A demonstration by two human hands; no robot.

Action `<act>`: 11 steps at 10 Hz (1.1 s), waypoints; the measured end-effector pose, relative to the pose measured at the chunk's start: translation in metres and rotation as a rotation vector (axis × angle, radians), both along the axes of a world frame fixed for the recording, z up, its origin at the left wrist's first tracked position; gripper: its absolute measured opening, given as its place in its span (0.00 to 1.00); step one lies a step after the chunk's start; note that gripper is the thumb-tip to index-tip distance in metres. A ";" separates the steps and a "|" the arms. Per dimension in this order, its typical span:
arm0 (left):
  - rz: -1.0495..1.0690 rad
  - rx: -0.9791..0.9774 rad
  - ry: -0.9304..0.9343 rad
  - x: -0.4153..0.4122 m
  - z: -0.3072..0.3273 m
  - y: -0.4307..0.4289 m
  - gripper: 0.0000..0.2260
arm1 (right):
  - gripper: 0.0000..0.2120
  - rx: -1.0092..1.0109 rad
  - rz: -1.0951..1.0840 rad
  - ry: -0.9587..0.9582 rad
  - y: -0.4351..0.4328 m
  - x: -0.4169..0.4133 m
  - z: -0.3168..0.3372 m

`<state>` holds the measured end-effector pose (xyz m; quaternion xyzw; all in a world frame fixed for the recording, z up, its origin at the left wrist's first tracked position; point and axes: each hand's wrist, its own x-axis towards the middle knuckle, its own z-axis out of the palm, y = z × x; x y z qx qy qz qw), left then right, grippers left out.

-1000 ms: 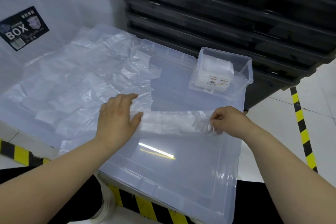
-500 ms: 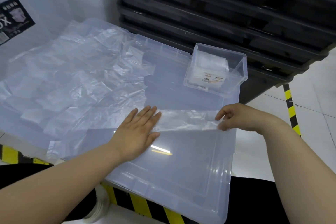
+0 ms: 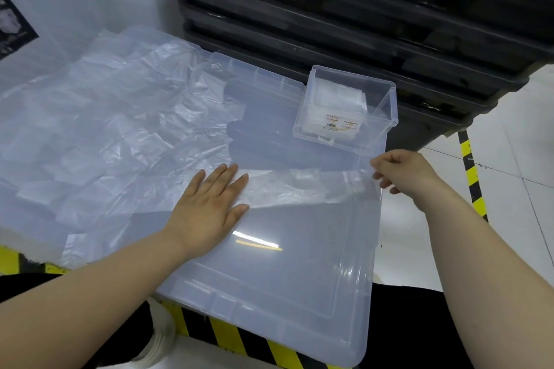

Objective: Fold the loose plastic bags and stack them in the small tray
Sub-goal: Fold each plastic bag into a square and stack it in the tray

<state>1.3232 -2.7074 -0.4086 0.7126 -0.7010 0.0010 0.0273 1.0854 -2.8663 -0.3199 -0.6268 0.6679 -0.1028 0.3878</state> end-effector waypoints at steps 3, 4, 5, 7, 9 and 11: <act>0.222 0.095 0.241 0.005 0.007 -0.006 0.46 | 0.13 -0.003 0.413 0.253 0.010 0.022 -0.011; 0.195 0.117 0.232 0.004 0.009 -0.006 0.50 | 0.20 -0.201 0.556 0.388 0.021 0.033 -0.017; 0.181 0.087 0.258 0.003 0.005 -0.002 0.56 | 0.24 -0.371 0.650 0.343 0.049 0.059 -0.029; 0.115 0.117 0.175 0.003 0.006 -0.006 0.44 | 0.40 -0.464 0.978 0.305 0.091 0.101 -0.063; 0.198 0.225 0.140 0.004 0.009 -0.004 0.56 | 0.43 -0.285 0.884 0.533 0.062 0.061 -0.064; 0.203 0.216 0.183 0.012 0.011 0.002 0.61 | 0.24 -0.351 0.721 0.494 0.049 0.053 -0.043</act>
